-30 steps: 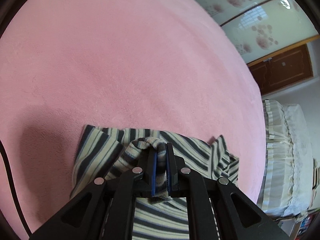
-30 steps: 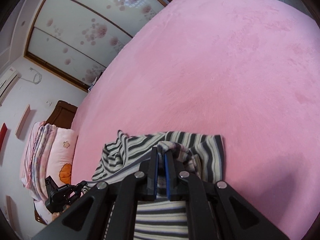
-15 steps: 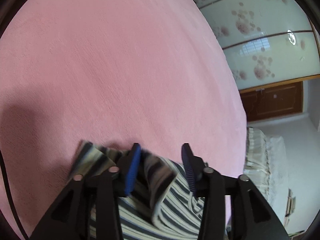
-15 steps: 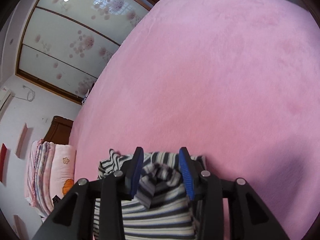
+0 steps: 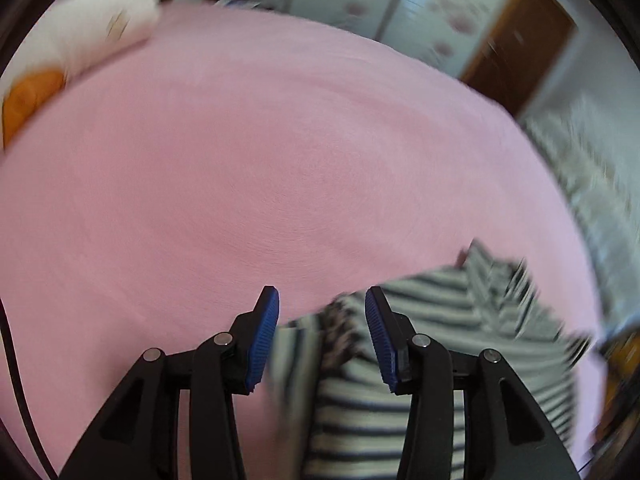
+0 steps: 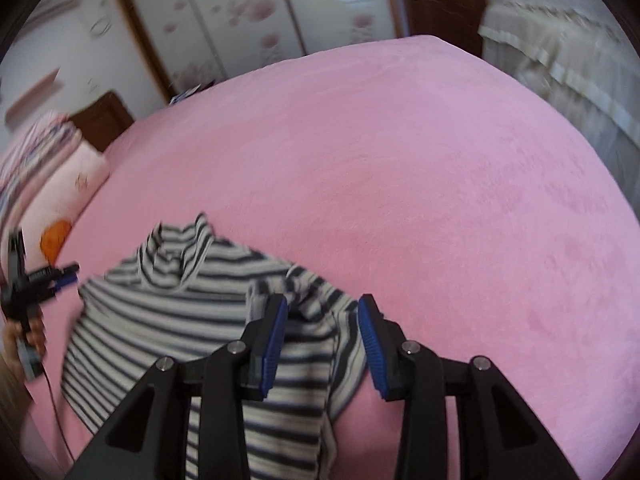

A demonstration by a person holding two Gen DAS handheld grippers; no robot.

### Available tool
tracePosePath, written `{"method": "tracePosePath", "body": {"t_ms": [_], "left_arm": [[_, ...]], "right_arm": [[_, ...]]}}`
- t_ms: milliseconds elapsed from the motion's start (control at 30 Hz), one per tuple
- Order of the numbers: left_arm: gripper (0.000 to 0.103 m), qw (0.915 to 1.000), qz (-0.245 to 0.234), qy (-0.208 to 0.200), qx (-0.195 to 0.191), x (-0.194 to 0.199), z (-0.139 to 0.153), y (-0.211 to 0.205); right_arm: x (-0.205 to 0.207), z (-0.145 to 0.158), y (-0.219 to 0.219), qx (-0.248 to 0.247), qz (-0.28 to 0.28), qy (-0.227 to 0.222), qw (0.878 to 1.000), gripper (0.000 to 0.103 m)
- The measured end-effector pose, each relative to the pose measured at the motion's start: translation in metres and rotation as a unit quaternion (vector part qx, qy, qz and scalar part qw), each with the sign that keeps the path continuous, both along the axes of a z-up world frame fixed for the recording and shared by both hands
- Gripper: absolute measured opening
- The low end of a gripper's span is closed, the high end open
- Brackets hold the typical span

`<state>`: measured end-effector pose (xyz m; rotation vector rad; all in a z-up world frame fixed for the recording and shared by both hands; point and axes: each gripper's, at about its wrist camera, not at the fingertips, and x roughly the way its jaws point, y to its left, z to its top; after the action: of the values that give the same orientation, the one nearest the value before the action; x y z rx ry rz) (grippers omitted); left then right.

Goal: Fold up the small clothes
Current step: 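Open both tools and release the folded shirt, then grasp the folded shirt with the right tool while the left tool grasps it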

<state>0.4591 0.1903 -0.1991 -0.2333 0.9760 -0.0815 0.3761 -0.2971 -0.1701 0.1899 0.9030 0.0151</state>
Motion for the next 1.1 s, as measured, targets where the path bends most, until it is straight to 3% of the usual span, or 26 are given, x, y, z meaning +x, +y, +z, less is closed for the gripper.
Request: {"method": "tracePosePath", "body": {"t_ms": [133, 233, 500, 733, 867, 1100], "left_arm": [[0.044, 0.9894, -0.083, -0.016, 0.118, -0.016, -0.005, -0.010], [0.044, 0.9793, -0.121, -0.011, 0.162, -0.016, -0.015, -0.011], [0.043, 0.9645, -0.192, -0.014, 0.181, -0.017, -0.030, -0.028], [0.043, 0.9387, -0.242, -0.033, 0.243, -0.009, -0.036, -0.054], [0.043, 0.9403, -0.241, -0.039, 0.237, 0.005, -0.031, -0.053], [0.042, 0.9546, -0.244, -0.046, 0.164, 0.023, -0.026, -0.047]], "right_arm": [[-0.011, -0.004, 0.014, -0.058, 0.046, 0.003, 0.997, 0.038], [-0.017, -0.010, 0.021, -0.095, 0.074, 0.010, 0.993, 0.038], [-0.003, -0.027, 0.036, -0.142, 0.093, 0.017, 0.985, 0.038], [0.023, -0.035, 0.056, -0.200, 0.124, 0.017, 0.972, 0.038], [0.037, -0.038, 0.057, -0.210, 0.132, 0.018, 0.969, 0.038], [0.063, -0.040, 0.045, -0.120, 0.122, 0.020, 0.985, 0.038]]}}
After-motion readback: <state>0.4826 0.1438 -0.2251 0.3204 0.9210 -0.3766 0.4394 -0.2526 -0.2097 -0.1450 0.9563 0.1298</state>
